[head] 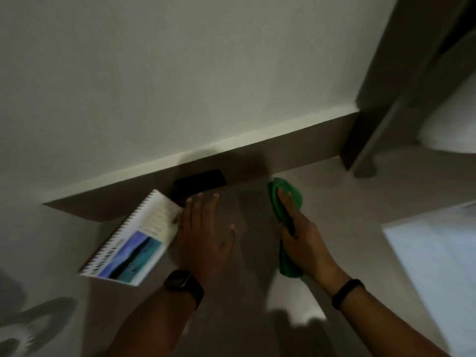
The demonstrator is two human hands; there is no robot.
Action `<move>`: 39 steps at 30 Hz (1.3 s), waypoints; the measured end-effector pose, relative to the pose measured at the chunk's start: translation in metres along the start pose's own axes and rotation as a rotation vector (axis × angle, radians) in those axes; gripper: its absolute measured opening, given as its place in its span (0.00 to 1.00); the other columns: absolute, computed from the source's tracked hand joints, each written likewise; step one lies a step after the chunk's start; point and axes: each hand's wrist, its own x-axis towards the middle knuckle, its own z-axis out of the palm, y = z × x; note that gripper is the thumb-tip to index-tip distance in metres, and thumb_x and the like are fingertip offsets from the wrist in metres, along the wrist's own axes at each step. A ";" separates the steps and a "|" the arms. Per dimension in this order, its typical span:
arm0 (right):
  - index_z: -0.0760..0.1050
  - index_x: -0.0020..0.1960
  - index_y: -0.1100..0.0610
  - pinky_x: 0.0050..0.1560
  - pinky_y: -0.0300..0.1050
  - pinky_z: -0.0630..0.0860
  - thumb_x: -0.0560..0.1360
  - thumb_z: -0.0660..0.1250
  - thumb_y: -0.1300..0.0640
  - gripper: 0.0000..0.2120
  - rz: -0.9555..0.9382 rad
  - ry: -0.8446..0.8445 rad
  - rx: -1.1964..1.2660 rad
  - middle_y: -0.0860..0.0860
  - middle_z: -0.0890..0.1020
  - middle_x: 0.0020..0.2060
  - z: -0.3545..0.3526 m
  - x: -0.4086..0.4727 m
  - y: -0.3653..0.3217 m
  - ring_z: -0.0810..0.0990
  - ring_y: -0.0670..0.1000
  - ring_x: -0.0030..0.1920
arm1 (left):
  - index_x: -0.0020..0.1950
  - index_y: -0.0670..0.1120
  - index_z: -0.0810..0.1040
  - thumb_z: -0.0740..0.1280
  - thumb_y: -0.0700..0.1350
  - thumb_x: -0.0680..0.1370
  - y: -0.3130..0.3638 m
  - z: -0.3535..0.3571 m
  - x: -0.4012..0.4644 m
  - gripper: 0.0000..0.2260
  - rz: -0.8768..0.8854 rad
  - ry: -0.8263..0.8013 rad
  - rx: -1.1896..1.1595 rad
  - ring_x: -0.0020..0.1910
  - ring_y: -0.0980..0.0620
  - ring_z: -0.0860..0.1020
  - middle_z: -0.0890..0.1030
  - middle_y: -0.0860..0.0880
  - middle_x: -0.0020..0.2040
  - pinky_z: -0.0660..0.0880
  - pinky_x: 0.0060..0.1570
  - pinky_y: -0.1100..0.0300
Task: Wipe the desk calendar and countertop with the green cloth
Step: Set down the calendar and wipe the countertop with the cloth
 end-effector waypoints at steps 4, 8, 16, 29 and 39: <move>0.51 0.83 0.47 0.82 0.53 0.51 0.79 0.60 0.69 0.38 -0.012 -0.020 -0.363 0.54 0.52 0.84 -0.057 0.032 0.049 0.49 0.59 0.83 | 0.84 0.52 0.60 0.64 0.63 0.79 0.073 0.063 0.026 0.36 -0.018 -0.100 -0.123 0.82 0.37 0.60 0.65 0.41 0.83 0.54 0.81 0.38; 0.49 0.84 0.49 0.76 0.65 0.62 0.82 0.59 0.55 0.34 -0.036 -0.063 -0.651 0.56 0.55 0.83 -0.055 0.065 0.090 0.50 0.63 0.82 | 0.85 0.54 0.57 0.58 0.66 0.80 0.098 0.115 0.034 0.35 -0.024 -0.172 -0.079 0.84 0.37 0.56 0.62 0.42 0.84 0.52 0.82 0.36; 0.48 0.83 0.43 0.76 0.70 0.57 0.80 0.47 0.28 0.37 -0.123 0.078 -0.915 0.51 0.57 0.83 -0.034 0.075 0.130 0.51 0.61 0.83 | 0.86 0.58 0.50 0.51 0.71 0.80 0.090 0.152 0.026 0.36 -0.053 -0.140 -0.008 0.85 0.38 0.53 0.55 0.43 0.87 0.50 0.82 0.33; 0.47 0.84 0.47 0.81 0.67 0.44 0.80 0.45 0.29 0.38 -0.153 0.051 -0.801 0.56 0.50 0.84 -0.056 0.047 0.054 0.39 0.62 0.83 | 0.87 0.54 0.46 0.54 0.72 0.81 0.072 0.081 0.023 0.41 -0.057 -0.003 -0.099 0.87 0.41 0.43 0.48 0.44 0.88 0.40 0.84 0.42; 0.69 0.76 0.49 0.68 0.36 0.69 0.81 0.65 0.42 0.26 -0.431 0.048 -0.391 0.47 0.76 0.70 -0.097 -0.023 -0.124 0.72 0.43 0.69 | 0.85 0.47 0.59 0.65 0.63 0.81 0.020 -0.137 0.072 0.38 -0.183 0.475 -0.156 0.86 0.38 0.54 0.57 0.38 0.86 0.51 0.84 0.40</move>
